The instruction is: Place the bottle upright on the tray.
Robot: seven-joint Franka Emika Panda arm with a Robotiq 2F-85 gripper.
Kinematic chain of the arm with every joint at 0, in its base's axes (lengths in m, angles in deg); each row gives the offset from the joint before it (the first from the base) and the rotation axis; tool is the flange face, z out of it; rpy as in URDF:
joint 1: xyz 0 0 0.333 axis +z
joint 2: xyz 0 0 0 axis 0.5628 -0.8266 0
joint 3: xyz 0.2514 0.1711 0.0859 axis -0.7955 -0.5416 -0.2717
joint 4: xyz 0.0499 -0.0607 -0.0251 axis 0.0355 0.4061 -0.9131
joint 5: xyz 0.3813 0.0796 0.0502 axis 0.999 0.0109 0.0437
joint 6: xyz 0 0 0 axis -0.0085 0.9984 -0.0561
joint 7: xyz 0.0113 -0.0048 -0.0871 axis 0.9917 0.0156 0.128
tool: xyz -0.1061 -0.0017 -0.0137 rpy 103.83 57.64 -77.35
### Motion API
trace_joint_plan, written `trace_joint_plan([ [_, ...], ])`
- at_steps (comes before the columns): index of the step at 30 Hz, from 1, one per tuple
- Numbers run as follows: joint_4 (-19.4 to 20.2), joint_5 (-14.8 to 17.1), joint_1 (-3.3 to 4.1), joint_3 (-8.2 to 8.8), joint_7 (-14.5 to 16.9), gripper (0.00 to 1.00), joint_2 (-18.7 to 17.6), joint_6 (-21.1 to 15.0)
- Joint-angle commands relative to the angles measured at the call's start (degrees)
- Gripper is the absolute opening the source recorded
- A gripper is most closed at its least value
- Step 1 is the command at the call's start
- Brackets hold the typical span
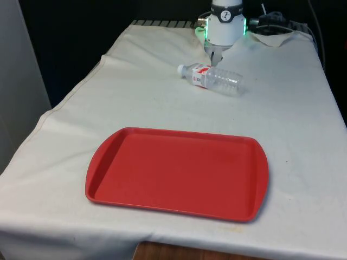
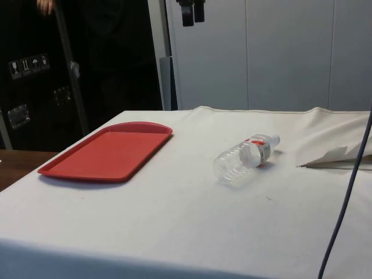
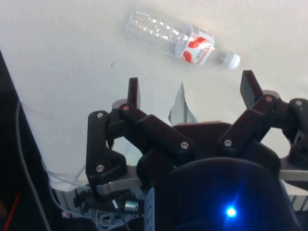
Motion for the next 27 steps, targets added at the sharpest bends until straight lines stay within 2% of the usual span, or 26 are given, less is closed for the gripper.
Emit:
trace_joint_plan([
  [1, 1.09, -0.52, -0.17, -0.17, -0.34, 1.00, 0.97, -1.15],
  [4, 2.58, -0.52, -0.17, -0.17, -0.40, 1.00, 2.18, -2.01],
  [5, 1.95, -0.06, 0.00, 0.00, 0.00, 1.00, 1.60, -1.09],
  [7, 4.07, -0.46, -0.23, -0.11, -0.40, 1.00, 3.27, -2.92],
  [13, 7.45, -0.52, -0.40, 0.11, -0.29, 1.00, 5.56, -4.81],
  [14, 7.05, -0.06, -0.11, 0.23, 0.00, 1.00, 5.21, -4.07],
  [15, 8.02, -0.52, -0.40, 0.17, -0.34, 1.00, 5.84, -5.16],
  [20, 10.66, -0.46, -0.52, 0.29, -0.74, 1.00, 7.10, -6.82],
  [22, 12.26, -0.40, -0.52, 0.29, -1.20, 1.00, 7.68, -7.96],
  [23, 11.40, -0.06, -0.23, 0.46, -0.63, 1.00, 7.22, -6.93],
  [24, 12.72, -0.40, -0.52, 0.34, -1.32, 1.00, 7.79, -8.42],
  [27, 14.15, -0.34, -0.57, 0.40, -1.78, 1.00, 8.14, -9.68],
])
